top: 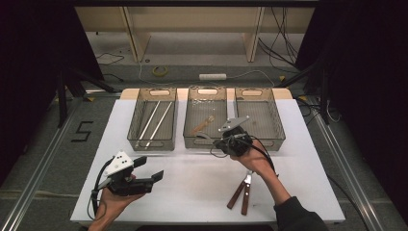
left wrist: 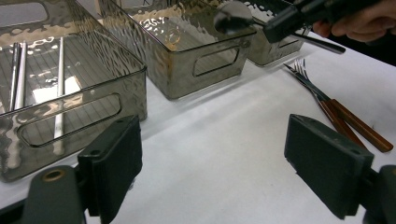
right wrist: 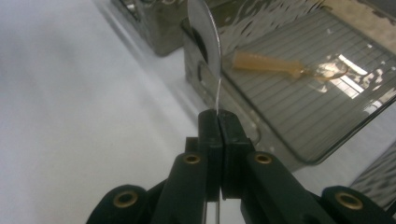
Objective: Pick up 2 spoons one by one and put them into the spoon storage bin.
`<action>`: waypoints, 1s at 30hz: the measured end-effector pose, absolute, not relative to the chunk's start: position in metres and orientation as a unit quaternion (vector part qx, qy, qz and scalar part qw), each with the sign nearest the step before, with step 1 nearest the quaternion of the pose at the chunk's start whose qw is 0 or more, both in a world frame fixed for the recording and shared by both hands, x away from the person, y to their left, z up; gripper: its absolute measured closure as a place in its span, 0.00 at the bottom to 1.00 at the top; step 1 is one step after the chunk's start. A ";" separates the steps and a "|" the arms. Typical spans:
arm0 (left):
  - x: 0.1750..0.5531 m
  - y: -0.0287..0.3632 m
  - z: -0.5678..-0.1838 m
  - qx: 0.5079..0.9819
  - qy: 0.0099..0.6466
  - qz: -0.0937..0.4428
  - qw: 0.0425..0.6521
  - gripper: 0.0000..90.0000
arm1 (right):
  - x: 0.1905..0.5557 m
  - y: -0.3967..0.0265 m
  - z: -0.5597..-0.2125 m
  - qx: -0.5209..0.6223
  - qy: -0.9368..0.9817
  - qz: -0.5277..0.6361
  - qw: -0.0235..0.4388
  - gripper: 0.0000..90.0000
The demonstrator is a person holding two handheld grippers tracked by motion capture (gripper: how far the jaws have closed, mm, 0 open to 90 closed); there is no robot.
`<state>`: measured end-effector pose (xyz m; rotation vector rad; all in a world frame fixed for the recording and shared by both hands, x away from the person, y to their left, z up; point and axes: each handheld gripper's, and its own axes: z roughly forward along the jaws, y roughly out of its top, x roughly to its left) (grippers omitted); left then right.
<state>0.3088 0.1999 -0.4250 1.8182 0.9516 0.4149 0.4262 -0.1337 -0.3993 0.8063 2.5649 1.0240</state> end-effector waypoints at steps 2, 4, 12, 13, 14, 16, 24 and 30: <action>0.309 0.200 -0.425 0.752 0.394 0.172 0.501 0.21 | 0.432 -0.132 -0.396 0.284 0.880 0.356 0.134 1.00; 0.308 0.200 -0.425 0.751 0.394 0.172 0.502 0.21 | 0.437 -0.130 -0.392 0.287 0.878 0.360 0.133 1.00; 0.308 0.200 -0.425 0.751 0.394 0.174 0.501 0.21 | 0.462 -0.120 -0.386 0.313 0.868 0.357 0.146 1.00; 0.308 0.200 -0.424 0.751 0.394 0.175 0.501 0.21 | 0.465 -0.119 -0.386 0.317 0.867 0.355 0.147 1.00; 0.309 0.200 -0.424 0.750 0.394 0.175 0.501 0.21 | 0.469 -0.118 -0.386 0.323 0.865 0.356 0.147 1.00; 0.308 0.200 -0.424 0.751 0.393 0.175 0.501 0.21 | 0.475 -0.115 -0.386 0.332 0.861 0.356 0.148 1.00; 0.308 0.201 -0.424 0.746 0.394 0.177 0.507 0.21 | 0.498 -0.109 -0.382 0.367 0.845 0.356 0.159 1.00; 0.307 0.200 -0.423 0.744 0.392 0.179 0.511 0.21 | 0.514 -0.106 -0.383 0.385 0.837 0.355 0.160 1.00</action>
